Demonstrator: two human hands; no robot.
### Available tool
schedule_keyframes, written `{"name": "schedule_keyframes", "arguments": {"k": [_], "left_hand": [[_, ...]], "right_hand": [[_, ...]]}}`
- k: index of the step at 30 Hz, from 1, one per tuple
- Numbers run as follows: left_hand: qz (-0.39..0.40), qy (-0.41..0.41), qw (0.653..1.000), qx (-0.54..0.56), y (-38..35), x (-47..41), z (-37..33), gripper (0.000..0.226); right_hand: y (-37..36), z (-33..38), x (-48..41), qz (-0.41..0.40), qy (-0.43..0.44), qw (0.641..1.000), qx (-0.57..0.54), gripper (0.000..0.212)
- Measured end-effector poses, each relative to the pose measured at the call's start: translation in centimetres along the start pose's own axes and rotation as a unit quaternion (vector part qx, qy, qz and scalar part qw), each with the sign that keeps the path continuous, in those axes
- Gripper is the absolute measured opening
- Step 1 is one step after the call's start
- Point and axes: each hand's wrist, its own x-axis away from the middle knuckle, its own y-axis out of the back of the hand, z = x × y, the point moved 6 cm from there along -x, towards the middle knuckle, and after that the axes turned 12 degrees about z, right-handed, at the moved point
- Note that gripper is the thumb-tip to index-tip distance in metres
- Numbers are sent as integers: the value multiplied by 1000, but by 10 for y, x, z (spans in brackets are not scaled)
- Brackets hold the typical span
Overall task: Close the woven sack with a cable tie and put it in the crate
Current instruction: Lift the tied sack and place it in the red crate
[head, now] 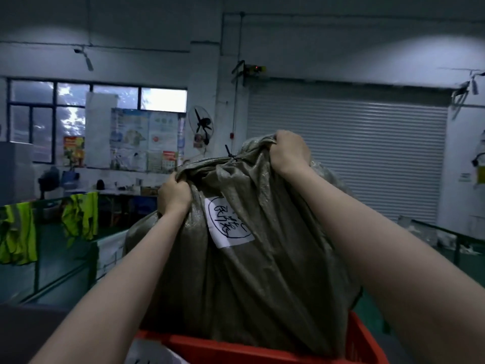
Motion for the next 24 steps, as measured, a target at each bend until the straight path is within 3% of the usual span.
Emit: {"name": "schedule_keyframes", "arguments": {"k": [5, 8, 14, 16, 18, 20, 21, 24], "left_hand": [[-14, 75, 997, -6, 13, -3, 67, 36], [3, 74, 997, -11, 10, -3, 83, 34], [175, 68, 972, -139, -46, 8, 108, 34], [285, 67, 926, -239, -75, 24, 133, 37], [390, 97, 840, -365, -93, 48, 165, 48], [459, 152, 770, -416, -96, 66, 190, 60], [477, 181, 755, -412, -94, 70, 197, 64], [483, 201, 755, -396, -86, 70, 196, 70]], "right_hand": [[-59, 29, -2, 58, 32, 998, 4, 28], [-88, 13, 0, 76, 4, 997, -13, 30], [-156, -90, 41, 154, -126, 977, -77, 33], [-187, -124, 72, 229, -169, 956, -67, 34], [-214, -146, 106, 320, -204, 925, -35, 37], [-227, -152, 128, 374, -201, 905, -20, 36], [-228, -150, 131, 386, -192, 902, -19, 34], [-227, -147, 130, 422, -169, 890, -42, 29]]}}
